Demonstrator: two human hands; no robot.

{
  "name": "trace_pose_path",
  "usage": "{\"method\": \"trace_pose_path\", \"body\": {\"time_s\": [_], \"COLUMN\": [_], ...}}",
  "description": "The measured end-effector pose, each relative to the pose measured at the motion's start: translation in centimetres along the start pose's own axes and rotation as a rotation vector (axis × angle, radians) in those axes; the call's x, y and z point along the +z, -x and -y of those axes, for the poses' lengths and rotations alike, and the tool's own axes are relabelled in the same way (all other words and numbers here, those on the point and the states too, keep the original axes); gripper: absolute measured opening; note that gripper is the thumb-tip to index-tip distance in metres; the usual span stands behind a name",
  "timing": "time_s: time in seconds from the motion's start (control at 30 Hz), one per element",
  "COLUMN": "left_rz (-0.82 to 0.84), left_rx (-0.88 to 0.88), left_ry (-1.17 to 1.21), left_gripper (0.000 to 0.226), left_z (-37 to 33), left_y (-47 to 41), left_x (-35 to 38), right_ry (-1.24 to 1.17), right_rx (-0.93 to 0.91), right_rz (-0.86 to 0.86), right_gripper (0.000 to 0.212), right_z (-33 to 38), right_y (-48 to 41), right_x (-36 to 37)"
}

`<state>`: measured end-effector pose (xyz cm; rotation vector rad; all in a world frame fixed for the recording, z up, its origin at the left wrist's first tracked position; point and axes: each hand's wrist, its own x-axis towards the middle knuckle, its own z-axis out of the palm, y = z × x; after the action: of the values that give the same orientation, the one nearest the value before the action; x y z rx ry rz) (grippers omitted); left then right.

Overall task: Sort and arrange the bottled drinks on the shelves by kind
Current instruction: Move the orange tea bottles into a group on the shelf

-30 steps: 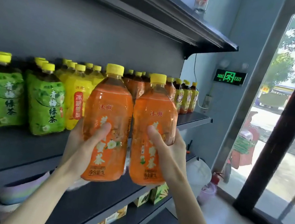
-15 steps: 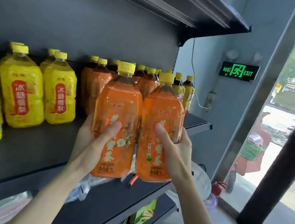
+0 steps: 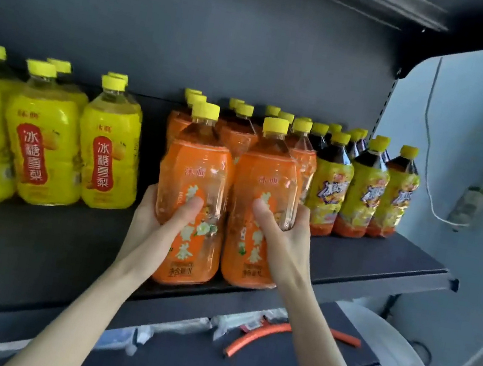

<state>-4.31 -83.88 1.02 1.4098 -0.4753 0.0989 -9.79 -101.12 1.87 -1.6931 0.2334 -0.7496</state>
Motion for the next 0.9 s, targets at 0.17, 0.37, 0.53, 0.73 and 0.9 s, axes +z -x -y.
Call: {"method": "trace_pose_path", "body": {"time_s": [0.17, 0.37, 0.53, 0.73, 0.9], "left_rz": [0.005, -0.091, -0.215, -0.290, -0.323], "left_rx": [-0.015, -0.022, 0.046, -0.033, -0.067], "left_ry": [-0.079, -0.336, -0.427, -0.572, -0.636], "left_gripper": [0.054, 0.069, 0.074, 0.082, 0.076], "left_z": [1.0, 2.1, 1.9, 2.3, 2.1], "left_y": [-1.6, -2.2, -0.2, 2.3, 2.2], "left_x": [0.2, 0.1, 1.6, 3.0, 3.5], "right_ry": [-0.006, 0.266, 0.323, 0.454, 0.497], "right_rx": [-0.067, -0.121, -0.187, -0.258, -0.222], "right_rz": [0.056, 0.003, 0.094, 0.281, 0.280], "right_gripper": [0.082, 0.090, 0.093, 0.080, 0.082], "right_z": [-2.3, -3.2, -3.1, -5.4, -5.0], "right_y": [-2.6, -3.8, -3.2, -1.6, -2.3], "right_x": [1.0, 0.9, -0.1, -2.3, -2.7]}}
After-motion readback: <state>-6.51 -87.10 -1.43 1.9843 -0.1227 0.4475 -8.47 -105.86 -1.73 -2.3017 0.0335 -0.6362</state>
